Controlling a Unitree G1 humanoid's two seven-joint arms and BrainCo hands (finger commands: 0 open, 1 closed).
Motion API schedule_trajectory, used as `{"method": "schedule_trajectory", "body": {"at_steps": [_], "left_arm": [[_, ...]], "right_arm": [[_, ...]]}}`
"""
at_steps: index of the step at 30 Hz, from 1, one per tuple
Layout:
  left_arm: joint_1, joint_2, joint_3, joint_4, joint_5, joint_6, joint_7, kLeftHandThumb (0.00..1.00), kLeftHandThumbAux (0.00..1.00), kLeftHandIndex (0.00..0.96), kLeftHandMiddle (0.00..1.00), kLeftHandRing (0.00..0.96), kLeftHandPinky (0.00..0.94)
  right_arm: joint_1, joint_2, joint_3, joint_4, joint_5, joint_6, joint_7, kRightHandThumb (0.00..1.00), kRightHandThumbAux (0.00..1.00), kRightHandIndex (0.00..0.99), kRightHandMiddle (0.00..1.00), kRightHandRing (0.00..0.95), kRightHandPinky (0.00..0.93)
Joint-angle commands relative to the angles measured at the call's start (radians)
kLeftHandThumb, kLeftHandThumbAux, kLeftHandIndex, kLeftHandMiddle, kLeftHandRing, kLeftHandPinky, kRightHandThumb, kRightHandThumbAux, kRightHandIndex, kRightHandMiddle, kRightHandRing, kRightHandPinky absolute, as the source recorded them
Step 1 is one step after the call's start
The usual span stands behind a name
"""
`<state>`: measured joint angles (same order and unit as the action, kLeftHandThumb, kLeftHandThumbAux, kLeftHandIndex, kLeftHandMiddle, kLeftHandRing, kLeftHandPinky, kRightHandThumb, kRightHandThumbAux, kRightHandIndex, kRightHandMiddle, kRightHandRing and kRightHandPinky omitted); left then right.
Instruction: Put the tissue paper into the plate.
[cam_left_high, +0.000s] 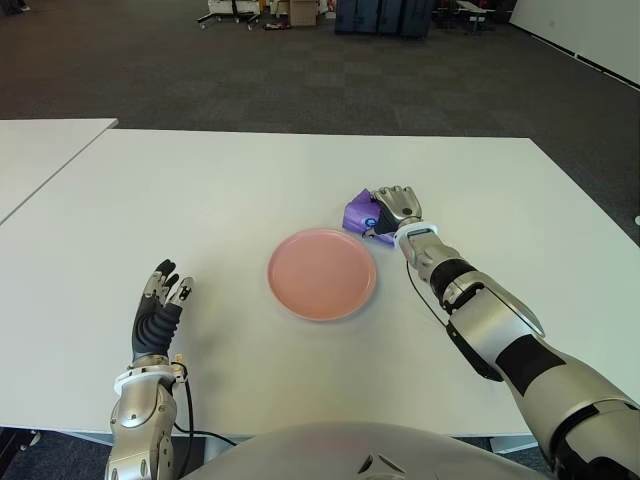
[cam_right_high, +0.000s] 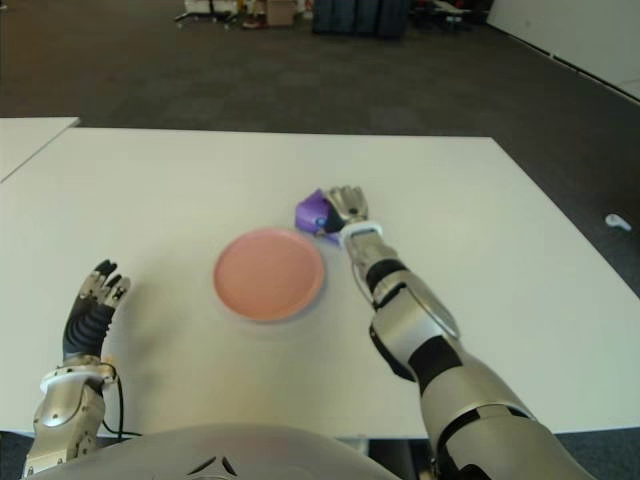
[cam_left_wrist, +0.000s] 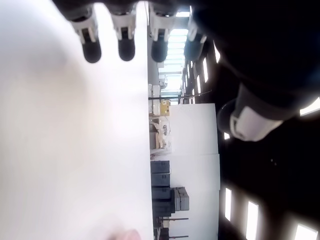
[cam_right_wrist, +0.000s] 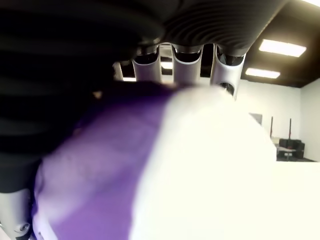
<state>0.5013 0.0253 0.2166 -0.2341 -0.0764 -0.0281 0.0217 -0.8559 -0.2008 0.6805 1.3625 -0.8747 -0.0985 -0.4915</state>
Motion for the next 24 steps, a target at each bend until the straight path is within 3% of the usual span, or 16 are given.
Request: {"method": "schedule_trajectory", "body": {"at_steps": [1, 9, 23, 24], "left_arm": [[0.001, -0.008, -0.007, -0.002, 0.014, 0.015, 0.013, 0.0, 0.533, 0.0, 0.0, 0.0, 0.0], [0.0, -0.006, -0.011, -0.008, 0.024, 0.027, 0.015, 0.0, 0.52, 0.0, 0.0, 0.0, 0.001], [-0.009, -0.018, -0.004, 0.004, 0.009, 0.018, 0.012, 0.009, 0.53, 0.0, 0.0, 0.0, 0.014], [-0.012, -0.019, -0.003, 0.008, 0.009, 0.014, 0.013, 0.01, 0.53, 0.0, 0.0, 0.0, 0.016]], "right_arm": [[0.131, 0.034, 0.007, 0.046, 0.003, -0.059, 0.067, 0.952, 0.659, 0.405, 0.48, 0.497, 0.657], [0.131, 0.035, 0.004, 0.046, 0.002, -0.068, 0.027, 0.952, 0.661, 0.38, 0.493, 0.522, 0.741], [0.137, 0.037, -0.028, 0.044, 0.023, -0.085, 0.001, 0.953, 0.66, 0.38, 0.497, 0.527, 0.776], [0.135, 0.037, -0.034, 0.043, 0.027, -0.086, -0.007, 0.934, 0.663, 0.384, 0.504, 0.588, 0.78]]}}
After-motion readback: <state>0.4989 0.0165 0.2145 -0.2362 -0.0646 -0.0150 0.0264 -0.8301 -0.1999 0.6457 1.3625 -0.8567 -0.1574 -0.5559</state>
